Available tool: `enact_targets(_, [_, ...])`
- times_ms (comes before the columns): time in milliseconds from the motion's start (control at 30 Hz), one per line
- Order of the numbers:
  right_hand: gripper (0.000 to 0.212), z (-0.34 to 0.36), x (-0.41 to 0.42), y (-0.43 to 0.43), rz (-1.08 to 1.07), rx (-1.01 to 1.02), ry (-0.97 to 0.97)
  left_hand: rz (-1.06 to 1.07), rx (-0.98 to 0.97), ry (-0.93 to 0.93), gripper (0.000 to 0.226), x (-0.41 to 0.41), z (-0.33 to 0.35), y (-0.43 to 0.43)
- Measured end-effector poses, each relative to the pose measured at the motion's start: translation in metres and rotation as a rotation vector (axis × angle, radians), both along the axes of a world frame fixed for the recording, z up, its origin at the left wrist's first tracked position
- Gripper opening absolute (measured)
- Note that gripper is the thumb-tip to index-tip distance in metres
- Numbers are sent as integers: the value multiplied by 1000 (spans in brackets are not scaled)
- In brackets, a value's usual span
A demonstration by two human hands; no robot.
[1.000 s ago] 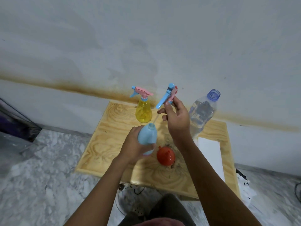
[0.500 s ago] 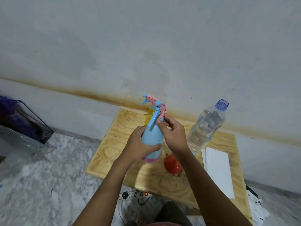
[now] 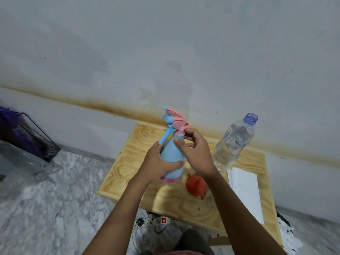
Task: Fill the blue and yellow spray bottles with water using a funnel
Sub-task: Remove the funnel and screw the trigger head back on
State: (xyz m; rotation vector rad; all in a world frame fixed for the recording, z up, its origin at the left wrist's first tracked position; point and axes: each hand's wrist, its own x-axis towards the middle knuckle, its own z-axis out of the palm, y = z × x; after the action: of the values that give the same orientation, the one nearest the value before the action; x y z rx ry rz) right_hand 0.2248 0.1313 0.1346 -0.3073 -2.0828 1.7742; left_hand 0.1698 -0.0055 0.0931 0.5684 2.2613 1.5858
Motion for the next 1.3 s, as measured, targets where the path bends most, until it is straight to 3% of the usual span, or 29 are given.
enact_targets(133, [7,8,0,1,41,-194,40,-3,41,10,74,3,10,-1])
enact_targets(333, [29,15,2,-9,2,-171,52,-7,110,29,66,7,21,-1])
enact_targets(433, [24,13,2,-12,16,-144,59,-9,116,21,68,5,23,-3])
enact_targets(633, [17,18,-1,-19,11,-298,86,0,137,27,70,4,29,-6])
enact_targets(800, [15,24,-7,-24,10,-381,101,48,168,8,58,0,34,-9])
enact_targets(900, [13,22,-12,-23,-56,-348,110,34,185,19,55,-3,39,-8])
enact_targets(1167, [42,28,-17,-30,-91,-186,92,9,221,-5,50,-3,50,-2])
enact_targets(1300, [26,33,-13,-25,-81,-374,100,-18,202,4,53,-5,54,-3])
